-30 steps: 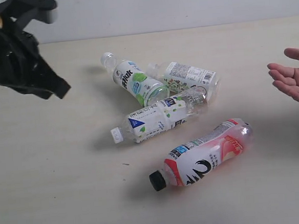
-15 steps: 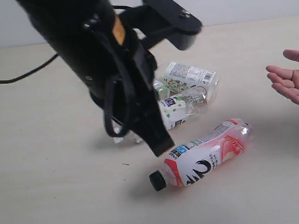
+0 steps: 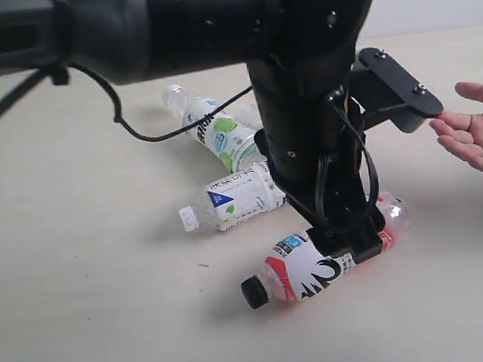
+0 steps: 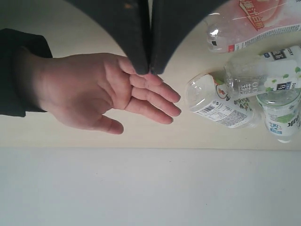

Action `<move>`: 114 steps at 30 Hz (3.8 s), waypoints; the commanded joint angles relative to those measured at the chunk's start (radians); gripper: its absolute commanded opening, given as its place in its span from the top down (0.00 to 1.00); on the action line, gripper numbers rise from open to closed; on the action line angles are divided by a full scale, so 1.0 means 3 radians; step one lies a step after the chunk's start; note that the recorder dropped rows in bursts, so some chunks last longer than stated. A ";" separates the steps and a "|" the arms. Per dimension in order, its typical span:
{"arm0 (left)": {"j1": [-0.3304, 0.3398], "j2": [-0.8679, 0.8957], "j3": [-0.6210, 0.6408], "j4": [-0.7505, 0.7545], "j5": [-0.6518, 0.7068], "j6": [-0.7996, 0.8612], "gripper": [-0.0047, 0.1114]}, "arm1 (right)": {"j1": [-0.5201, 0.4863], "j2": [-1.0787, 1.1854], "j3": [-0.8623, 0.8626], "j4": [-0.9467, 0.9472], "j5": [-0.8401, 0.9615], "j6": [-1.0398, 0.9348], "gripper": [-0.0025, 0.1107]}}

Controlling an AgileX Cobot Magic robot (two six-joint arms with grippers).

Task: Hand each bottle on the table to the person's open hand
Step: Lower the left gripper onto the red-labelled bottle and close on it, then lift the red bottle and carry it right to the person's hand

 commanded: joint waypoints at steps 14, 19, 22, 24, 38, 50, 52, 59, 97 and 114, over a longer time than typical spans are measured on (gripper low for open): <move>-0.0013 0.0608 -0.0212 0.0023 -0.0442 0.0180 0.22 | -0.0024 -0.0015 0.0017 0.0001 -0.0025 0.0000 0.98; -0.0013 0.0712 -0.0205 0.0030 -0.0457 0.0180 0.22 | -0.0024 -0.0015 0.0017 0.0001 -0.0025 0.0000 0.98; -0.0013 0.0767 -0.0205 0.0045 -0.0489 0.0180 0.22 | -0.0024 -0.0015 0.0017 0.0001 -0.0025 0.0000 0.98; -0.0013 0.0782 -0.0205 0.0045 -0.0540 0.0170 0.22 | -0.0024 -0.0015 0.0017 0.0001 -0.0025 0.0000 0.98; -0.0013 0.0940 -0.0205 0.0045 -0.0567 0.0059 0.22 | -0.0024 -0.0015 0.0017 0.0001 -0.0025 0.0000 0.98; -0.0013 0.0940 -0.0205 0.0045 -0.0498 0.0046 0.33 | -0.0024 -0.0015 0.0017 0.0001 -0.0025 0.0000 0.98; -0.0013 0.0940 -0.0205 0.0045 -0.0498 0.0046 0.43 | -0.0024 -0.0015 0.0017 0.0001 -0.0025 0.0000 0.98; -0.0013 0.0940 -0.0205 0.0045 -0.0495 0.0034 0.87 | -0.0024 -0.0015 0.0017 0.0001 -0.0025 0.0000 0.98; -0.0013 0.0251 -0.0620 -0.0388 -0.0874 -0.1803 0.96 | -0.0024 -0.0015 0.0017 0.0001 -0.0015 0.0000 0.98; 0.0059 0.0283 -0.0620 -0.1727 -0.2669 -0.2137 0.96 | -0.0024 -0.0015 0.0017 0.0001 -0.0015 0.0000 0.98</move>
